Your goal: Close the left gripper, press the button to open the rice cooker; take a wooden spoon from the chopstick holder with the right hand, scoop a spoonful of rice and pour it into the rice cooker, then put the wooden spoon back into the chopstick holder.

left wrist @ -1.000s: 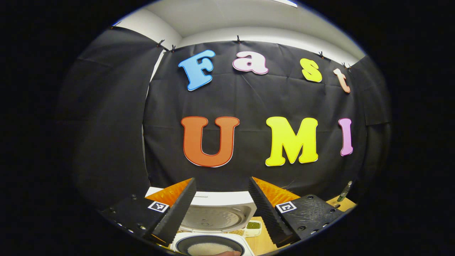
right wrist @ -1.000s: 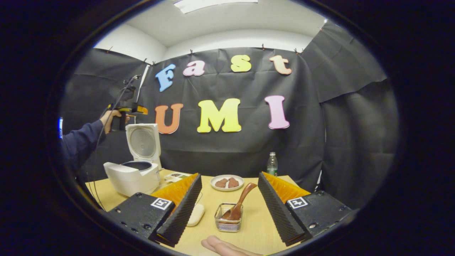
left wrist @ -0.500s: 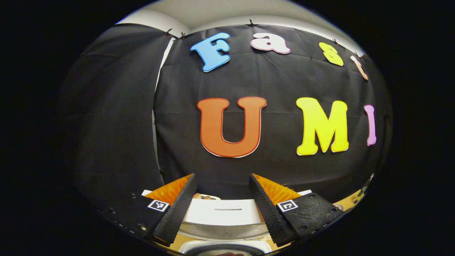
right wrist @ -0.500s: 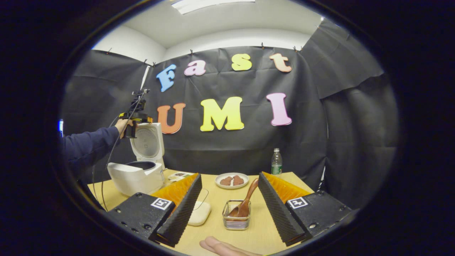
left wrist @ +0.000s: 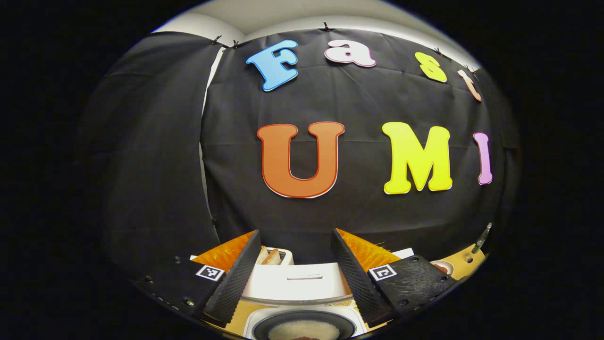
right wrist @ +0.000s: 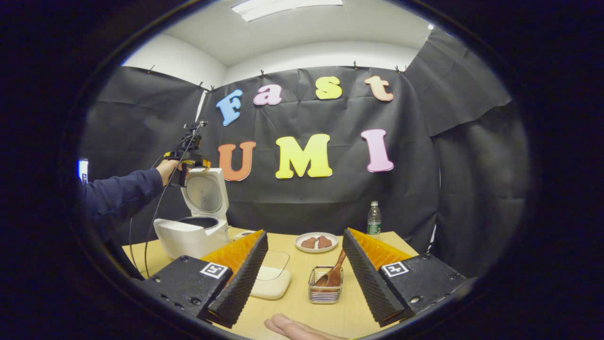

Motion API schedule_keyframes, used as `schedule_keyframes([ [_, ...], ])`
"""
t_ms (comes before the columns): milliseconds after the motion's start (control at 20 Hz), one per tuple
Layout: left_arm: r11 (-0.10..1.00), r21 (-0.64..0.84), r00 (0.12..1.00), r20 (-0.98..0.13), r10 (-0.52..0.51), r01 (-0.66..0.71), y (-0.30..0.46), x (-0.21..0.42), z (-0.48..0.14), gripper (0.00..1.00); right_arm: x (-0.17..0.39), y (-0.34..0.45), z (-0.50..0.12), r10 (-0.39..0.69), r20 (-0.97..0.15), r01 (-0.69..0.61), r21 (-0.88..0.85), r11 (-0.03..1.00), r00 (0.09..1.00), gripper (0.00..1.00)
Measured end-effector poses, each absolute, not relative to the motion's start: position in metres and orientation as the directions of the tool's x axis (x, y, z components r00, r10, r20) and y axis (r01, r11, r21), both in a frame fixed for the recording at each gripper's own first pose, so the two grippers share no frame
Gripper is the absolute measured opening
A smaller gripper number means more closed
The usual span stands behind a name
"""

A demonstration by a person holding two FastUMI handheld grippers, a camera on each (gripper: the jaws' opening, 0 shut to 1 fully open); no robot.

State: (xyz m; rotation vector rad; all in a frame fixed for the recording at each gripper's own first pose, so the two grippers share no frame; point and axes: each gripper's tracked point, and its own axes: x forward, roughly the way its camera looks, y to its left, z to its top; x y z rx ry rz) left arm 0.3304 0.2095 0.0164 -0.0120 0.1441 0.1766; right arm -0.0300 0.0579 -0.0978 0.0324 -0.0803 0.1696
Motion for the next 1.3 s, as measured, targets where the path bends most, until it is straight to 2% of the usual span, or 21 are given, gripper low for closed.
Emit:
schedule_keyframes([
  [350, 0.984, 0.008, 0.96, -0.216, 0.177, -0.179, 0.199, 0.273, -0.006, 0.95, -0.054, 0.057, -0.1, 0.148, 0.073, -0.151, 0.032, 0.988, 0.986, 1.0],
  [550, 0.982, -0.013, 0.936, -0.305, 0.174, -0.186, 0.188, 0.245, -0.037, 0.95, -0.063, 0.054, -0.096, 0.14, 0.089, -0.144, 0.037, 0.989, 0.986, 1.0],
  [900, 0.989, -0.025, 0.919, -0.373, 0.128, -0.147, 0.172, 0.212, -0.07, 0.95, -0.067, 0.057, -0.099, 0.12, 0.066, -0.123, 0.048, 0.991, 0.991, 0.99],
  [1100, 0.99, -0.053, 0.893, -0.44, 0.096, -0.133, 0.167, 0.198, -0.092, 0.96, -0.067, 0.07, -0.089, 0.153, 0.072, -0.158, 0.058, 0.986, 0.986, 1.0],
  [1300, 0.992, -0.042, 0.89, -0.448, 0.085, -0.116, 0.162, 0.184, -0.108, 0.97, -0.057, 0.082, -0.073, 0.195, 0.078, -0.198, 0.037, 0.98, 0.978, 0.99],
])
